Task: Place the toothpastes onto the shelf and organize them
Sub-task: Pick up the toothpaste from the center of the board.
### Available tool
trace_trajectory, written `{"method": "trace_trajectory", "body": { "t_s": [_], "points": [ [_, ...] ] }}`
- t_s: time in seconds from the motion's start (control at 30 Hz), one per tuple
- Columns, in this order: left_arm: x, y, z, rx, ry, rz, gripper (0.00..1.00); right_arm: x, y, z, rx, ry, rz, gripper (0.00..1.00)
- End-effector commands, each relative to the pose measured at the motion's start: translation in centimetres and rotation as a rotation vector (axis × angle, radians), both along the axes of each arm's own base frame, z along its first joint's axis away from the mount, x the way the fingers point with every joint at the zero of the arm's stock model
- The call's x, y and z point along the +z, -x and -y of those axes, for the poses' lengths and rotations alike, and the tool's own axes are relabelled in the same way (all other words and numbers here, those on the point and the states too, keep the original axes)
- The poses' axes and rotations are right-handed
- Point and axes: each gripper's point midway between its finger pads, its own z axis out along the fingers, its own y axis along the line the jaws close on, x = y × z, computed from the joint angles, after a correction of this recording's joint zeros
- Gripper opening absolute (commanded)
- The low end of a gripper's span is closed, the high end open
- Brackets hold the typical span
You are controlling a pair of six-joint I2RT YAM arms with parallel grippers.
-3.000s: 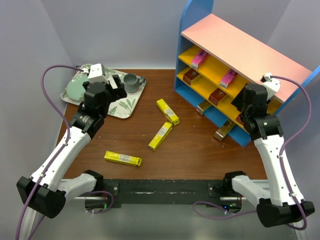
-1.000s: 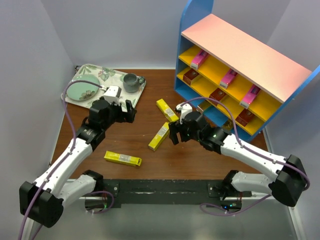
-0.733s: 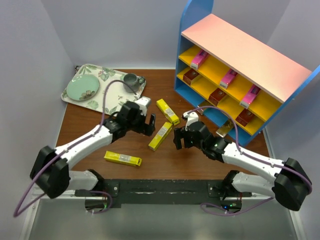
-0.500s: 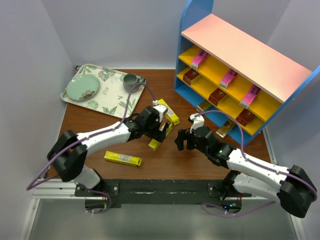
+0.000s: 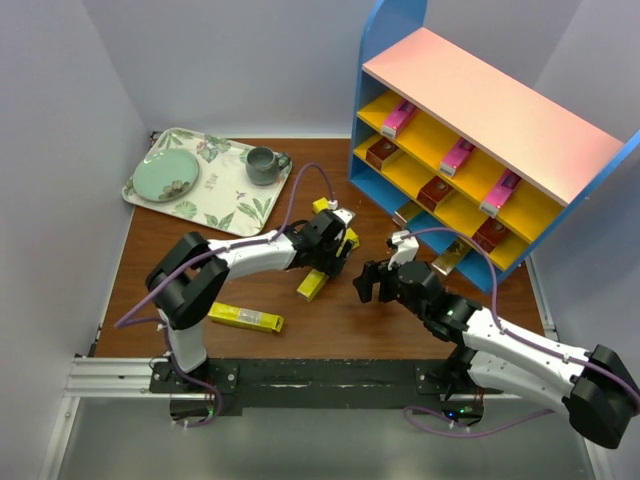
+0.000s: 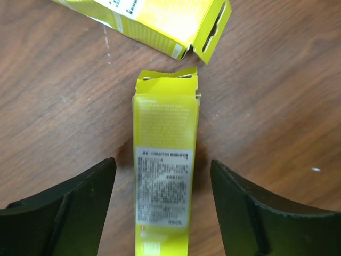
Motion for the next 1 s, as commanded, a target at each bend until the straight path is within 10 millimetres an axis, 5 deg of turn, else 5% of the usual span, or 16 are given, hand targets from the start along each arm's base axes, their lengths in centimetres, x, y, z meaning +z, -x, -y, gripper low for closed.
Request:
{"method": "trace_trajectory", "body": {
  "t_s": [0.0,0.23,0.53,0.57,0.63,0.67,0.7,0.73,0.8,0.83,0.9,0.97],
  "points": [
    [0.2,-1.6,1.9,-0.013,0.033,0.038,0.73,0.8,-0.4,-0.5,-0.006,-0.042,0.03,0.87],
    [-0.7,-0.8,1.9,-0.005,0.06,0.005,0.44,0.9,-0.3,-0.7,0.008,-0.056,0.039,0.87],
    [3.7,0.7,0.7,0.022,0.269,0.043,0.31,1.9,0.4,-2.4,0.085,-0.131,0.045,0.87],
    [5.8,-0.1,0.6,0.031,0.35,0.075,0.31,2.2,0.5,-2.6,0.09,-0.147,0.045,0.87],
    [6.4,0.5,0.0,0.047,0.442,0.053,0.31,2.8,0.6,-3.2,0.11,-0.181,0.053,0.87],
    [9.0,-0.5,-0.4,0.076,0.541,0.101,0.31,3.0,0.9,-3.7,0.132,-0.208,0.045,0.87],
    [8.7,0.3,-0.9,0.071,0.577,0.078,0.31,3.5,1.0,-4.0,0.143,-0.236,0.056,0.87],
    [11.4,-0.3,-1.2,0.087,0.671,0.132,0.31,3.7,1.3,-4.5,0.161,-0.263,0.045,0.87],
    [12.1,0.1,-2.0,0.103,0.725,0.152,0.31,4.4,1.4,-5.2,0.181,-0.303,0.054,0.87],
    [14.4,0.0,-2.3,0.111,0.796,0.198,0.31,4.7,1.5,-5.5,0.192,-0.326,0.051,0.87],
    [15.0,0.5,-2.9,0.131,0.848,0.215,0.32,5.5,1.9,-6.5,0.237,-0.373,0.052,0.87],
    [18.1,0.7,-3.5,0.152,0.966,0.268,0.31,6.4,2.7,-7.6,0.3,-0.418,0.034,0.87]
  ]
}}
